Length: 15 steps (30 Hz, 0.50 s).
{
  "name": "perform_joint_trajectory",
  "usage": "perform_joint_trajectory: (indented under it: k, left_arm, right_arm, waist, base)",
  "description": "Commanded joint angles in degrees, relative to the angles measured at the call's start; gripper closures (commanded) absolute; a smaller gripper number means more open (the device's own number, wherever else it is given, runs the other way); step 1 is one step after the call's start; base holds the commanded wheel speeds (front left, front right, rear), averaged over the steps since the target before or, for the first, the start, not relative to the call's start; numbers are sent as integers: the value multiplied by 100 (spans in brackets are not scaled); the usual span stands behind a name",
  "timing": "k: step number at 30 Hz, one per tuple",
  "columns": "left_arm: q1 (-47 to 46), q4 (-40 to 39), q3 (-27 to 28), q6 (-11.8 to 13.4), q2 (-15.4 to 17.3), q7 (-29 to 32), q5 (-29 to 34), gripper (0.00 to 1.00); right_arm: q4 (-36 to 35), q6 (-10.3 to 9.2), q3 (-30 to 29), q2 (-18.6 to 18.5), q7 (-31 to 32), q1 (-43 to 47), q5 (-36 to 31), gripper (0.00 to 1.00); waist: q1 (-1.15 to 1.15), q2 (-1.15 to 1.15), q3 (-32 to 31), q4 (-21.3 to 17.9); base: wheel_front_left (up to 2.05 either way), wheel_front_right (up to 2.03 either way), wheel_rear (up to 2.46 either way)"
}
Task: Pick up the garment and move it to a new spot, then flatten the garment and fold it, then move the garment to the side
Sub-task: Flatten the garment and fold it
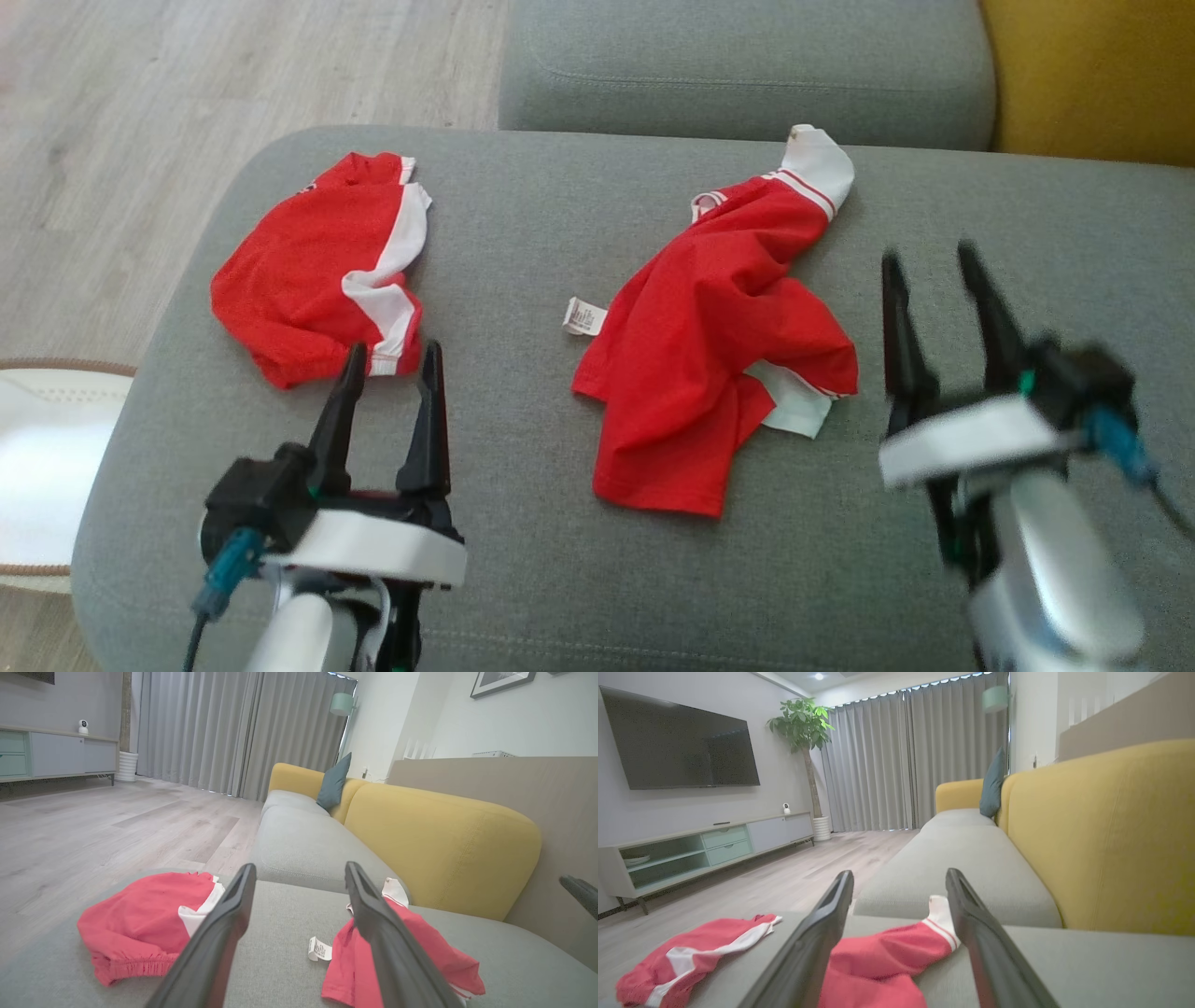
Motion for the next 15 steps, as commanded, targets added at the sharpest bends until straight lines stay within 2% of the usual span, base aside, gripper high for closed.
perform_joint_trajectory:
  k: [1,8,13,15]
  left_arm:
    - [-136,-203,198,55,13,-29,59,0]
    - [-22,-214,134,89,13,-29,37,0]
    - [-100,-206,57,61,13,-29,30,0]
    - [-155,-192,5,51,13,-29,-6,0]
  right_arm:
    - [-348,43,179,63,-59,32,98,0]
    - [-844,43,163,65,-60,936,348,0]
    - [-970,43,381,66,-11,898,255,0]
    - [-1014,43,633,66,141,736,172,0]
  waist:
    - [0,0,2,-22]
    - [0,0,35,-33]
    - [0,0,156,110]
    - [0,0,270,265]
  base:
    - [0,0,0]
    - [0,0,0]
    - [0,0,0]
    - [0,0,0]
